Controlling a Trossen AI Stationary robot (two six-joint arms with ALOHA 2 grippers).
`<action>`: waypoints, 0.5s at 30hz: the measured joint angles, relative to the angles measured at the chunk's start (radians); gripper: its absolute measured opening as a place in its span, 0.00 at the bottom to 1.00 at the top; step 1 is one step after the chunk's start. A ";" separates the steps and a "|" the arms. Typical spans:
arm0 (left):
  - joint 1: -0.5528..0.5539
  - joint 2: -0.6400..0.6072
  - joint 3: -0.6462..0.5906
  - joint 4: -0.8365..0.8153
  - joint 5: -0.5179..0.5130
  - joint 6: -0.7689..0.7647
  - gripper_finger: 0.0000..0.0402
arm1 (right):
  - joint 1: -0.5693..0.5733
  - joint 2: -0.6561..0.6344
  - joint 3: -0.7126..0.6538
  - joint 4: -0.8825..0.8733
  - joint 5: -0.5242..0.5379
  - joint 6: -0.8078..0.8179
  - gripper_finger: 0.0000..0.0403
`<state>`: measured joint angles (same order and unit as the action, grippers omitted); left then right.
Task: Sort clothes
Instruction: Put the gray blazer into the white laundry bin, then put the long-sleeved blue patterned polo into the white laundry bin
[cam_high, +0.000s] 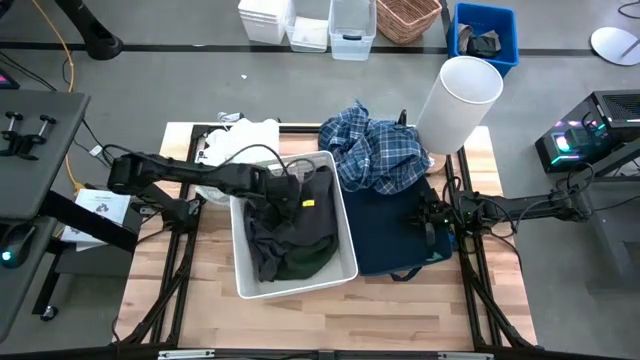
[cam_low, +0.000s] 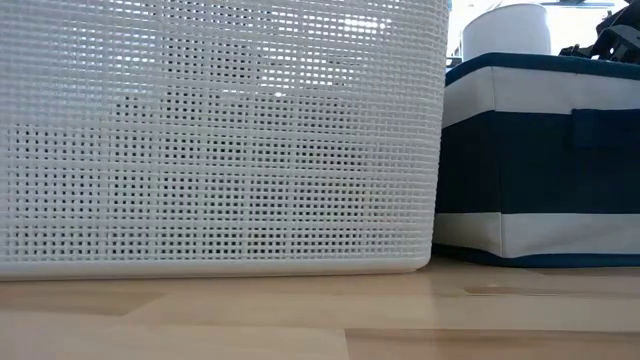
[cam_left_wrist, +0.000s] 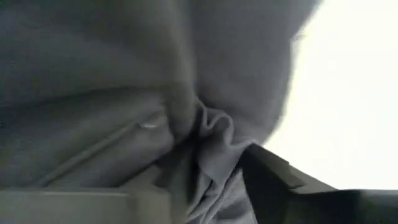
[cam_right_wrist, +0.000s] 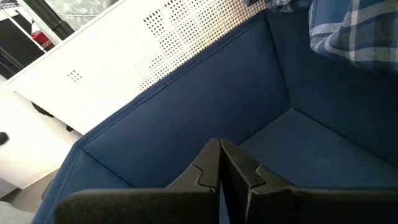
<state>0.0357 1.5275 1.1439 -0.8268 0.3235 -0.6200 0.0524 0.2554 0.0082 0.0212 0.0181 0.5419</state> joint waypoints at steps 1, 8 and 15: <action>0.000 -0.009 0.023 -0.009 0.000 0.015 0.36 | 0.000 0.000 0.000 0.000 0.000 0.000 0.00; 0.004 -0.034 0.185 -0.141 0.001 0.203 0.60 | 0.000 0.000 0.000 0.000 0.000 0.000 0.00; -0.025 -0.048 0.260 -0.338 -0.005 0.362 0.66 | 0.000 0.000 0.000 0.000 0.000 0.000 0.00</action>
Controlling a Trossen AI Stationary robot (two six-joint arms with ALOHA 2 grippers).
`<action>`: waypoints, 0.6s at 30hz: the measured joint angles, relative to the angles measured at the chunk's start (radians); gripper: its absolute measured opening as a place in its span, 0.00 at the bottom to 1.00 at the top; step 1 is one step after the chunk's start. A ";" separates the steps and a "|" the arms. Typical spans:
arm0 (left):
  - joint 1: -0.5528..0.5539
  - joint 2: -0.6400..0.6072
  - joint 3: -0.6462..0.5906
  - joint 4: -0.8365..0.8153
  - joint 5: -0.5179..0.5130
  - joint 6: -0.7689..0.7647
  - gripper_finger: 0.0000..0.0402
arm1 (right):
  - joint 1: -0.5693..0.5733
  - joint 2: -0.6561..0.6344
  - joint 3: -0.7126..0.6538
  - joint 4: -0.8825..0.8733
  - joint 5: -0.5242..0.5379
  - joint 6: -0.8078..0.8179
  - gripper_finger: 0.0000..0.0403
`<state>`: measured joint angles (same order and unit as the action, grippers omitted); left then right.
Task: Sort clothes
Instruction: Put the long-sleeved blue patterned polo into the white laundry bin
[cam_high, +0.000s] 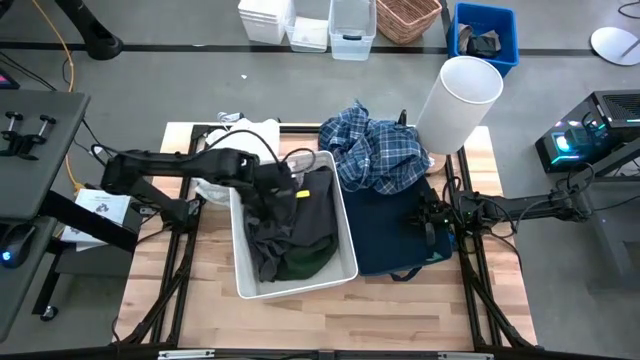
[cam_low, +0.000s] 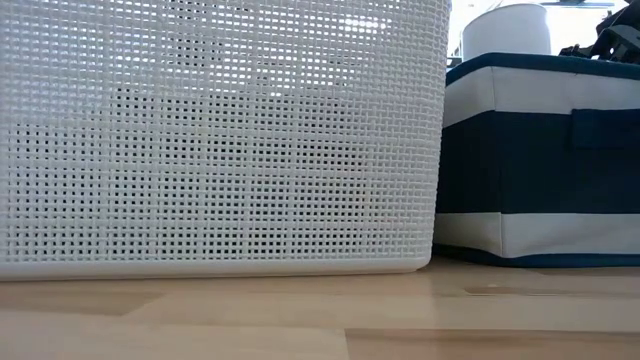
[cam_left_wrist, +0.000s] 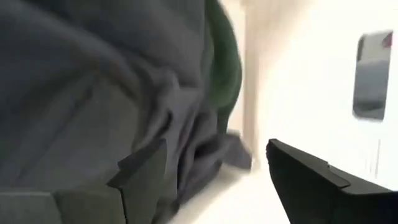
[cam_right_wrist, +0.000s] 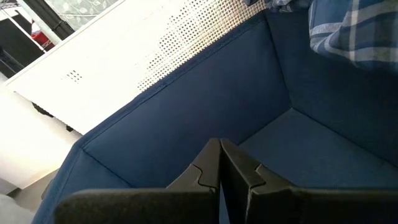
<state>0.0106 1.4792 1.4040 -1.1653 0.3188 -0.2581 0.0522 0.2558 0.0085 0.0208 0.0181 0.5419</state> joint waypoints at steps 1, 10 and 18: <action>-0.012 -0.008 0.001 -0.026 -0.023 0.000 0.66 | 0.000 0.000 0.000 0.000 0.000 0.000 0.00; -0.177 -0.293 -0.128 0.227 -0.311 -0.130 0.66 | 0.000 0.000 0.000 0.000 0.000 0.000 0.00; -0.325 -0.609 -0.374 0.578 -0.683 -0.369 0.66 | 0.000 0.000 0.000 0.000 0.000 0.000 0.00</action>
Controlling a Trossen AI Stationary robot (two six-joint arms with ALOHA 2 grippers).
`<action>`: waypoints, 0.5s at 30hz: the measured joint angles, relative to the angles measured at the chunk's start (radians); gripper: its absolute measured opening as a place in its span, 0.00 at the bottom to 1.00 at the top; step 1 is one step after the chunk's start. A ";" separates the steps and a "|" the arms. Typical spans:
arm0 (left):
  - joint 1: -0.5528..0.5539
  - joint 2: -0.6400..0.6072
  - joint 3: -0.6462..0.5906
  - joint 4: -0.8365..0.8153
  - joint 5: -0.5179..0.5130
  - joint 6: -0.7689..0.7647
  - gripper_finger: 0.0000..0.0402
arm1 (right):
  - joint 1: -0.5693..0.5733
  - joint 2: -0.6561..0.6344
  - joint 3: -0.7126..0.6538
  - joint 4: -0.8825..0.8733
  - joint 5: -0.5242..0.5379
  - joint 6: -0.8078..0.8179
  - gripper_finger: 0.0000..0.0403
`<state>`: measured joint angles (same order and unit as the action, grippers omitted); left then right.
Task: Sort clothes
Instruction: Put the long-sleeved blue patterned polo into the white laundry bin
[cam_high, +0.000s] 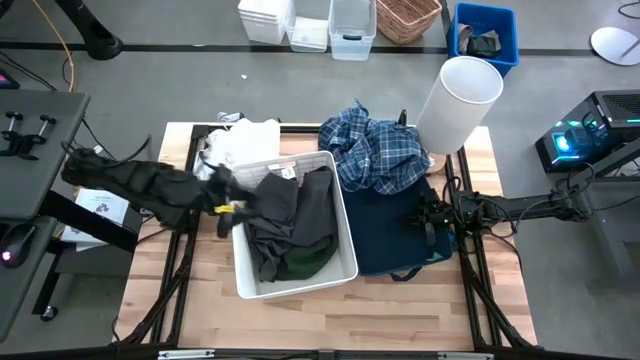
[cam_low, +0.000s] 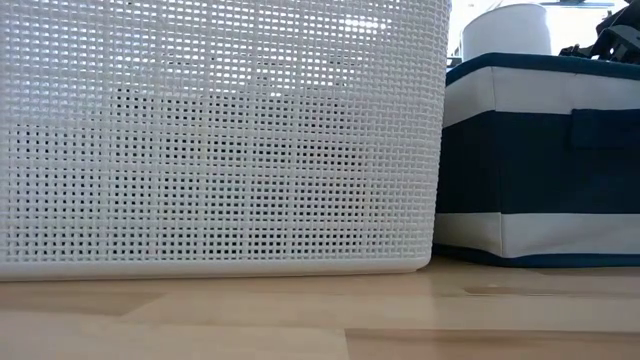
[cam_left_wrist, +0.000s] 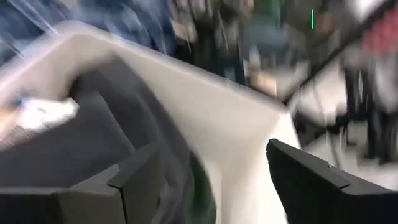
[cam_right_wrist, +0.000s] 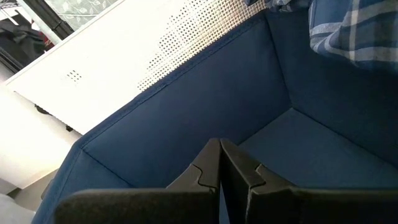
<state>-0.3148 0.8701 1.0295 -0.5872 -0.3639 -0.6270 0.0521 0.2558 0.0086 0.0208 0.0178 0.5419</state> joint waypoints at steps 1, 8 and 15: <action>-0.014 -0.027 -0.021 0.049 -0.064 -0.014 0.66 | 0.000 0.000 0.000 0.000 0.000 0.000 0.00; -0.049 -0.105 -0.068 0.269 -0.380 -0.008 0.66 | 0.000 0.000 0.000 0.000 0.000 -0.025 0.00; -0.048 -0.092 -0.068 0.375 -0.522 -0.017 0.66 | 0.000 0.004 0.003 0.334 0.229 0.203 0.00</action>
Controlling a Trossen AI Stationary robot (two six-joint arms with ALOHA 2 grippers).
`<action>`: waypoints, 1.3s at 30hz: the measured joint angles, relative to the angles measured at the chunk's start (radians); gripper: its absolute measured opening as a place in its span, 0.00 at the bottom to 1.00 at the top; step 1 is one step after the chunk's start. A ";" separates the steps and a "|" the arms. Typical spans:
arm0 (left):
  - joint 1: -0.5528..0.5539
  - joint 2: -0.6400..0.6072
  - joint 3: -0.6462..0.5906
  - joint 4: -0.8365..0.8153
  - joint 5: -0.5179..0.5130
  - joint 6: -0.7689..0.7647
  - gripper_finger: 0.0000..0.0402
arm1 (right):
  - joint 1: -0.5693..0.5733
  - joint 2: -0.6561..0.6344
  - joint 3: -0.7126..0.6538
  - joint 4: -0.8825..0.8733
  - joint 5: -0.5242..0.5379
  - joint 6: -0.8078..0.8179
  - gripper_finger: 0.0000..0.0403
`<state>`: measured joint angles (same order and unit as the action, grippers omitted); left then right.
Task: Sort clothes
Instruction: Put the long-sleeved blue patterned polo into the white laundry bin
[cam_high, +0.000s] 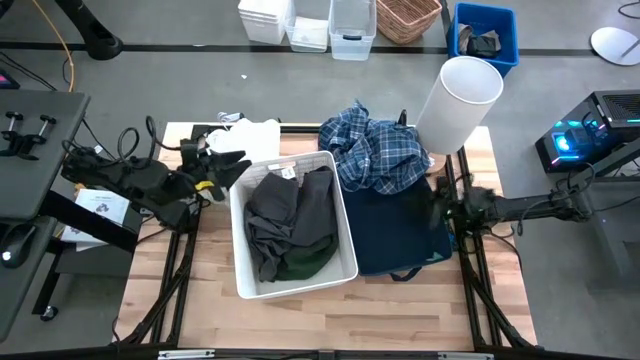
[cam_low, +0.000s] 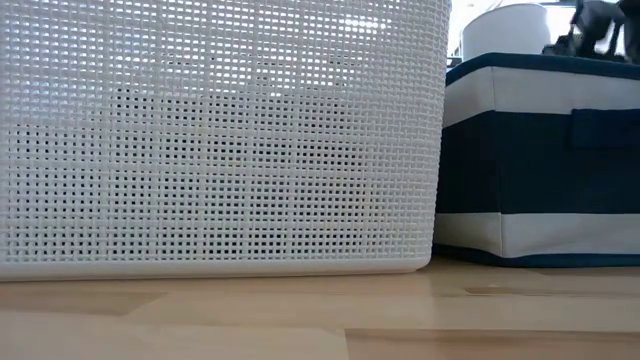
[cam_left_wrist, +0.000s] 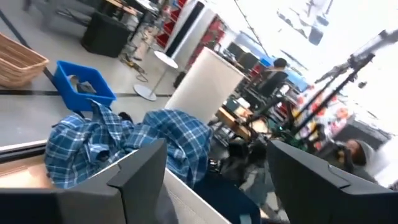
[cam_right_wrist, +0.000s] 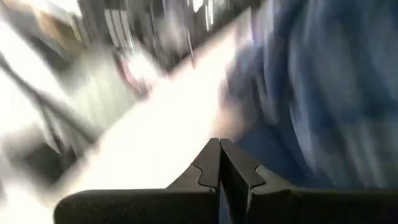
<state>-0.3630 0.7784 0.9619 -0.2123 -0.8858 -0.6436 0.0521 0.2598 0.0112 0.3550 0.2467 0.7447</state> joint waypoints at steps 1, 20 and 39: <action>0.000 0.004 0.000 0.004 -0.010 0.000 0.66 | 0.000 0.007 0.001 0.111 0.042 0.017 0.00; 0.084 0.003 0.000 0.006 -0.001 0.204 0.66 | -0.238 0.869 1.178 -0.947 -0.156 -0.760 0.22; 0.084 -0.073 0.000 -0.008 0.249 0.281 0.66 | -0.527 1.696 1.893 -1.616 -0.115 -0.542 0.75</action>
<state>-0.2790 0.7053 0.9619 -0.2207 -0.6364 -0.3622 -0.4752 1.9556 1.9045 -1.2606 0.1312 0.2026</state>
